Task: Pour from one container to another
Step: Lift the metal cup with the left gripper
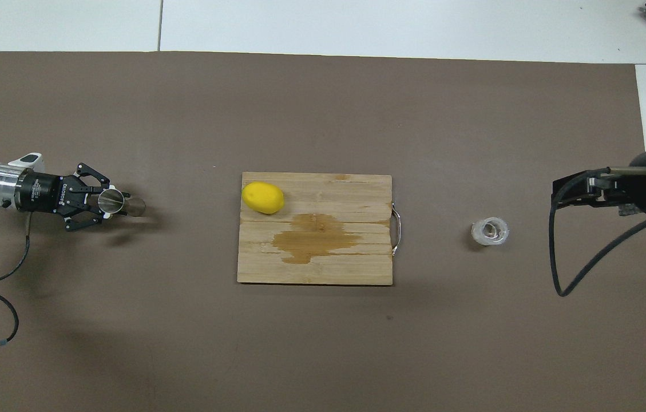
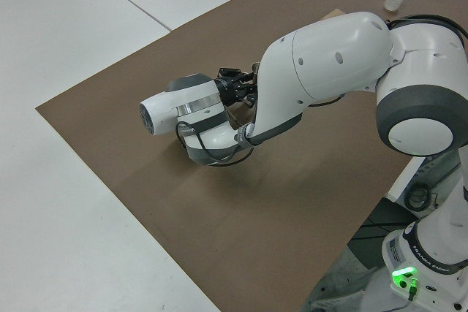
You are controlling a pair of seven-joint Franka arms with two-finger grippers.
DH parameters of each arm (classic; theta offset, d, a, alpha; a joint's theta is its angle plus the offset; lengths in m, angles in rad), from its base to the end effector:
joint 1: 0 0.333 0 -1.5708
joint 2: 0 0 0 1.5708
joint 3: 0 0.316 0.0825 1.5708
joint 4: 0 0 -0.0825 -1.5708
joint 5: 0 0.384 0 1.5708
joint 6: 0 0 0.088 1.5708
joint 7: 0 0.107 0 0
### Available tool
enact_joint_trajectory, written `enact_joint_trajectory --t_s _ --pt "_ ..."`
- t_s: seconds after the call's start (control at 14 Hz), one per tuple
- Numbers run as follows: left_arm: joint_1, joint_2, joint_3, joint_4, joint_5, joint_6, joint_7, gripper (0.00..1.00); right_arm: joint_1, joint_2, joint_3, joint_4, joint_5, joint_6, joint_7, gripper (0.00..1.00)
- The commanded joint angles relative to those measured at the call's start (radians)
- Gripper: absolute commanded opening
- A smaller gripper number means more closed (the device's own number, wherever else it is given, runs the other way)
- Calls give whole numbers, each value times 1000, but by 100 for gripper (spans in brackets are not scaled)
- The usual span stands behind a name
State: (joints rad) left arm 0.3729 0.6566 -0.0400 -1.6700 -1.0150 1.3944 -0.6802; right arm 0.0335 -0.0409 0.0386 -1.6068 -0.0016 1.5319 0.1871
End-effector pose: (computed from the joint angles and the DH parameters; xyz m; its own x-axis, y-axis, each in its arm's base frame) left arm 0.6005 0.1019 0.2394 0.0690 0.2286 -0.9711 0.9823 -0.1855 0.0262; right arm 0.5360 0.0390 0.6265 0.9928 -0.1149 -0.0328 -0.1147 -0.9934 0.0094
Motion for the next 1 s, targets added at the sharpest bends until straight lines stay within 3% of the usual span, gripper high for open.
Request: enact_joint_trajectory --t_s 0.0,0.28,0.71,0.93 --pt "9 2 0 -8 -25 -20 4 27 -6 -20 -3 -24 25 1 -6 100" --pt "12 6 0 -10 -37 -23 2 24 -6 -20 -3 -24 23 1 -6 100" --pt "11 3 -6 -8 -94 -41 1 2 -6 -20 -3 -24 25 1 -6 100" --pt "0 -9 -20 -10 -126 -43 -31 2 -6 -20 -3 -24 25 1 -6 100"
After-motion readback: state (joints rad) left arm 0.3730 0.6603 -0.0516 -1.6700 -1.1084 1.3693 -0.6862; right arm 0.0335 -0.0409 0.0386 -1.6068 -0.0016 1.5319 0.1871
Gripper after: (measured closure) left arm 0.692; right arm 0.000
